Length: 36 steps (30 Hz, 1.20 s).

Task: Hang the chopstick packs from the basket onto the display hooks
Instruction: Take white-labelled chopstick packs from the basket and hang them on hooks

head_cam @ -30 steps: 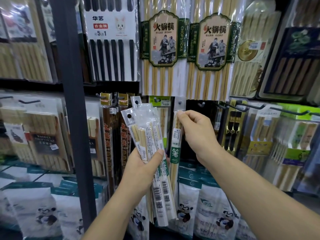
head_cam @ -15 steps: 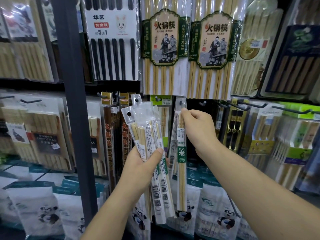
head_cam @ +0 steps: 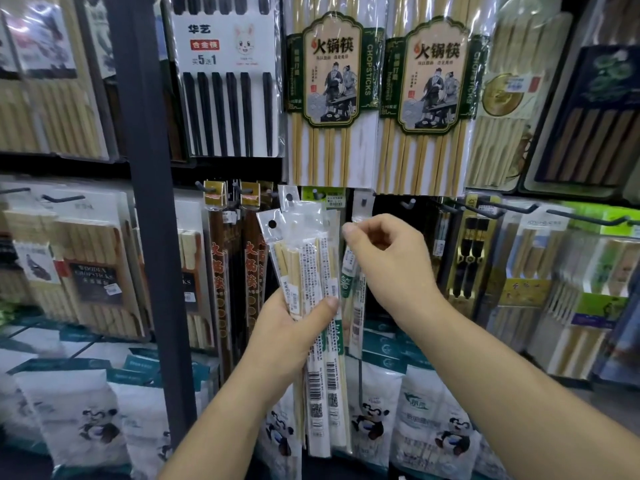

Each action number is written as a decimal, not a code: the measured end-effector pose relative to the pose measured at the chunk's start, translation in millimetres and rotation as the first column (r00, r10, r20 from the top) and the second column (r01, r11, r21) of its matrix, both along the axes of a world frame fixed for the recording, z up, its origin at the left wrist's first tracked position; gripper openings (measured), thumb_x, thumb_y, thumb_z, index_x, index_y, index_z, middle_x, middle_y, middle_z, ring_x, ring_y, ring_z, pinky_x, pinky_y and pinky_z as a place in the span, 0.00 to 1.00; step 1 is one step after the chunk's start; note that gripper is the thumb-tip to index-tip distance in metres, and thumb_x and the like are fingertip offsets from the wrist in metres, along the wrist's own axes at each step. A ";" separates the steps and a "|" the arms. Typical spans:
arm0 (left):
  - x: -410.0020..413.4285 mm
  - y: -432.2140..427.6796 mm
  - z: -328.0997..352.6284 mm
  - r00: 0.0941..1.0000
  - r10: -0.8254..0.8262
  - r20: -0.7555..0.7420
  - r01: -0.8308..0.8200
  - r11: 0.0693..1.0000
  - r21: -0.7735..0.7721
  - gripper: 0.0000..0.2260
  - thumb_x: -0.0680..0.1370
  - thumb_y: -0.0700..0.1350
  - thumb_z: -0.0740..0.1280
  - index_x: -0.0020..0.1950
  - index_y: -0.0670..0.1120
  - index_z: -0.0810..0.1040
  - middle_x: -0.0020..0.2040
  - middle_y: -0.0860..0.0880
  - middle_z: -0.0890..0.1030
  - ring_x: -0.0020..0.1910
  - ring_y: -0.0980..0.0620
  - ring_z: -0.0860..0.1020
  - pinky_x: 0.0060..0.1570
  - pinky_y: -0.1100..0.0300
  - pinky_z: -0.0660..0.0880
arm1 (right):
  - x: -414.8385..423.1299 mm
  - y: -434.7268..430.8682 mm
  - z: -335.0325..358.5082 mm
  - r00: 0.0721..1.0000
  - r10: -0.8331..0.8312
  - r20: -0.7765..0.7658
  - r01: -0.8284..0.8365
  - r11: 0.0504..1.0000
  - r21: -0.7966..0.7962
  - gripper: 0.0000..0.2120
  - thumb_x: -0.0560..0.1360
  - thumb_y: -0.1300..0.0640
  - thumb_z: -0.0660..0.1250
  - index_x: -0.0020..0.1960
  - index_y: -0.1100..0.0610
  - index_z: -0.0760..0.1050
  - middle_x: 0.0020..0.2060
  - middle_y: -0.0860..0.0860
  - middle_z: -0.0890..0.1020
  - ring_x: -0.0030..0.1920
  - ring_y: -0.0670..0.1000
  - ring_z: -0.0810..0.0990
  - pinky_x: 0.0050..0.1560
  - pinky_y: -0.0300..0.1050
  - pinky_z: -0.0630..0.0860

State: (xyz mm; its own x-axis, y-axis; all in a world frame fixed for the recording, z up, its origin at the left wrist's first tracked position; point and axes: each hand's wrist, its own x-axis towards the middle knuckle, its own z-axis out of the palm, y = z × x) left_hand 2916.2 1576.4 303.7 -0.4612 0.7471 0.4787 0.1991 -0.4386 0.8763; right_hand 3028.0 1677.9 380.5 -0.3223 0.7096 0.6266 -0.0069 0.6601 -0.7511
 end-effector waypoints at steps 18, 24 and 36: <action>-1.2 4.5 -3.8 0.983 -0.028 0.183 0.023 0.999 0.030 0.06 0.82 0.36 0.66 0.58 0.35 0.78 0.41 0.46 0.84 0.41 0.48 0.83 0.42 0.49 0.84 | -2.6 13.1 20.2 0.995 -0.015 -0.103 -0.004 0.982 -0.189 0.15 0.82 0.53 0.65 0.42 0.61 0.81 0.32 0.54 0.75 0.31 0.47 0.72 0.29 0.32 0.71; -2.1 3.6 -6.1 0.981 -0.041 0.191 0.038 0.999 0.017 0.05 0.83 0.37 0.66 0.56 0.39 0.80 0.41 0.43 0.83 0.40 0.46 0.83 0.43 0.47 0.85 | -8.2 22.0 17.5 0.993 -0.035 -0.116 0.010 0.978 -0.207 0.15 0.80 0.54 0.66 0.44 0.66 0.79 0.32 0.54 0.75 0.32 0.48 0.72 0.27 0.32 0.71; -5.7 0.3 -5.6 0.997 0.011 0.076 -0.008 0.999 -0.032 0.12 0.78 0.48 0.75 0.56 0.64 0.83 0.56 0.58 0.86 0.56 0.58 0.84 0.54 0.59 0.78 | -8.9 29.8 -1.4 0.975 -0.216 -0.055 0.203 0.962 -0.185 0.11 0.78 0.48 0.70 0.43 0.55 0.79 0.36 0.46 0.80 0.37 0.44 0.77 0.39 0.39 0.71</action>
